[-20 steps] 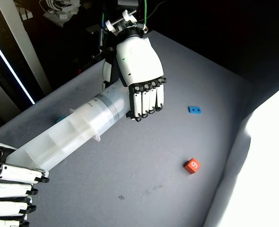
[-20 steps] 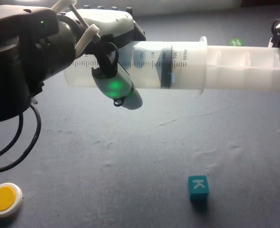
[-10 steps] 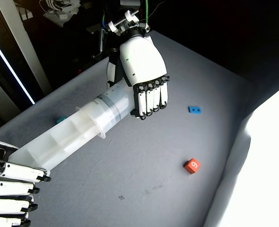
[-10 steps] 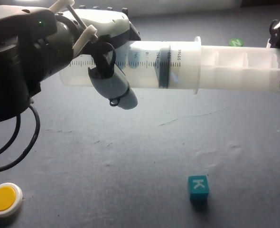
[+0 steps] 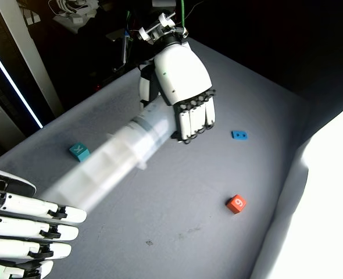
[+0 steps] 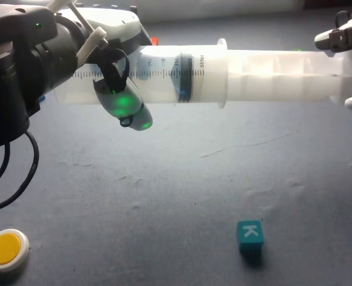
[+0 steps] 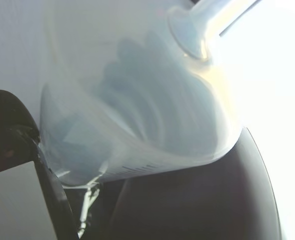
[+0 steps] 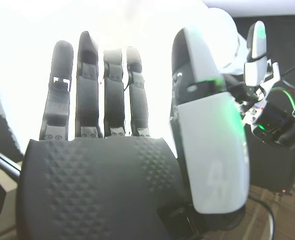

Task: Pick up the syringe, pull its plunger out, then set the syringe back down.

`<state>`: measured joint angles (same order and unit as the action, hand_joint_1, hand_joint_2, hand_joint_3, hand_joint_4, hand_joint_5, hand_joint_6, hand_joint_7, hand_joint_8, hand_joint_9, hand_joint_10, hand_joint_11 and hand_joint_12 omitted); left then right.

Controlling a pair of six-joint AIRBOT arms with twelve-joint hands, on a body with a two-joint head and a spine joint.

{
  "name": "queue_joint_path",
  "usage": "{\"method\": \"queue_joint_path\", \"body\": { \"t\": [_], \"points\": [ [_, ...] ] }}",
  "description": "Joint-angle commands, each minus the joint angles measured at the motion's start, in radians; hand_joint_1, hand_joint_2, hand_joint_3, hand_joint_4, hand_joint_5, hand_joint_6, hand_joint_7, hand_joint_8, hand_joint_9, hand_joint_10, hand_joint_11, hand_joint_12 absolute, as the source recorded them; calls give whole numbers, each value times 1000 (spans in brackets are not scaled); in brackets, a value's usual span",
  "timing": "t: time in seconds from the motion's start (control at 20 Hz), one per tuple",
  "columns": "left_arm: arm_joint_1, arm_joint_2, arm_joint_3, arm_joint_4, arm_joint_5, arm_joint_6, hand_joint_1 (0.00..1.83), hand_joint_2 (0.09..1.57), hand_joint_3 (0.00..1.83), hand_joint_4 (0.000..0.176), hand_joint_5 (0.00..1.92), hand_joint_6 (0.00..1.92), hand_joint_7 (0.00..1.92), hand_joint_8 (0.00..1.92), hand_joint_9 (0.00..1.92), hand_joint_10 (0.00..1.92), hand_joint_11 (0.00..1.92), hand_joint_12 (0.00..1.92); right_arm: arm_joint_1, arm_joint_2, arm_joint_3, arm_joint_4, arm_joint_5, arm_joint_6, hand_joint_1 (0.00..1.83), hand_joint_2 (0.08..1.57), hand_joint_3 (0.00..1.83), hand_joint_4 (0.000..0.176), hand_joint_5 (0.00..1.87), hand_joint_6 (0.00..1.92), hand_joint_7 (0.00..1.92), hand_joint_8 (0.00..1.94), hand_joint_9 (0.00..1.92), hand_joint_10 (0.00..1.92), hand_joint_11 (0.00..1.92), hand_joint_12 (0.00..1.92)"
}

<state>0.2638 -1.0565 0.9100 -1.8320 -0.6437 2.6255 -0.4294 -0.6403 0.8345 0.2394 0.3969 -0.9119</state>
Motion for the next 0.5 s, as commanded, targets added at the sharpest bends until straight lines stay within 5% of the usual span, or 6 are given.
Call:
{"method": "queue_joint_path", "body": {
  "t": [0.0,0.45],
  "points": [
    [-14,0,3,61,21,-6,1124,1274,0,20,674,1461,722,1407,656,1198,458,1567,2,5,-2,-5,115,5,981,1037,0,0,432,0,514,0,475,15,0,1134],
    [-9,5,21,61,21,-6,1125,1273,0,23,689,1450,712,1420,645,1230,451,1588,-2,5,-2,-15,119,6,752,1077,3,0,196,0,292,0,283,0,0,797]
  ]
}}
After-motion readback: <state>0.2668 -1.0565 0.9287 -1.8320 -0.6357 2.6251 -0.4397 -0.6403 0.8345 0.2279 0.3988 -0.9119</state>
